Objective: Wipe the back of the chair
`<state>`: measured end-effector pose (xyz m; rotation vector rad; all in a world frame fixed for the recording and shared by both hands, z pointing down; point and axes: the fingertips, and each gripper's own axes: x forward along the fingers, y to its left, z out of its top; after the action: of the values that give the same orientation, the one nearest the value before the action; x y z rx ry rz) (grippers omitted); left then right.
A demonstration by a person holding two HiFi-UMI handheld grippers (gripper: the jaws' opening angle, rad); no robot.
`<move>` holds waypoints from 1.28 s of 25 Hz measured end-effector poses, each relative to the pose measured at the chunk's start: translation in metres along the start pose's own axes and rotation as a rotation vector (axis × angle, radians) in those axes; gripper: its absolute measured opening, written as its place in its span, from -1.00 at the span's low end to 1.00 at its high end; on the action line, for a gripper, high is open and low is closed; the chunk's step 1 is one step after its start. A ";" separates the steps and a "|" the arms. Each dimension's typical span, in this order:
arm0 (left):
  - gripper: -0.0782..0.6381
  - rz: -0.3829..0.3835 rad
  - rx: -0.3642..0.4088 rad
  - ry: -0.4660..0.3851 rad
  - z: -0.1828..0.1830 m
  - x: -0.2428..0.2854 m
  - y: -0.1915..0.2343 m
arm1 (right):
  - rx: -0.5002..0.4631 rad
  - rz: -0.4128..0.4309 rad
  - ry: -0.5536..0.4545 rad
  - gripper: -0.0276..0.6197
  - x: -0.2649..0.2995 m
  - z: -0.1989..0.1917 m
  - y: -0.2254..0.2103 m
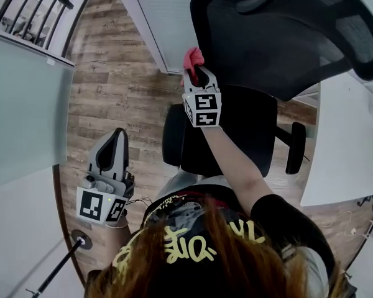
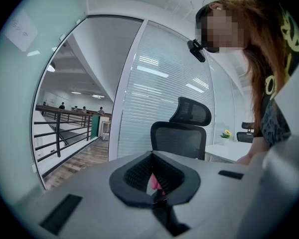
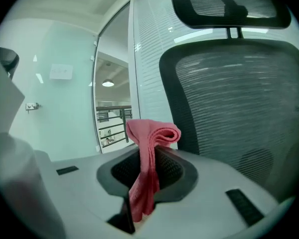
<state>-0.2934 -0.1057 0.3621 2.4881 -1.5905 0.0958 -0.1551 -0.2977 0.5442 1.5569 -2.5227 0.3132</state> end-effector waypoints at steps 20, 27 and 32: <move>-0.81 -0.296 0.041 -0.013 0.018 0.093 -0.130 | 0.085 -0.592 -0.014 -0.70 -0.205 -0.021 -0.283; -0.81 -0.273 0.055 0.001 0.018 0.098 -0.155 | 0.063 -0.679 0.046 -0.70 -0.230 -0.034 -0.354; -0.81 -0.231 0.062 -0.005 0.021 0.097 -0.166 | 0.057 -0.684 0.068 -0.70 -0.226 -0.039 -0.380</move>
<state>-0.1030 -0.1287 0.3363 2.7014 -1.3083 0.1070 0.2867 -0.2585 0.5621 2.2488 -1.7885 0.3283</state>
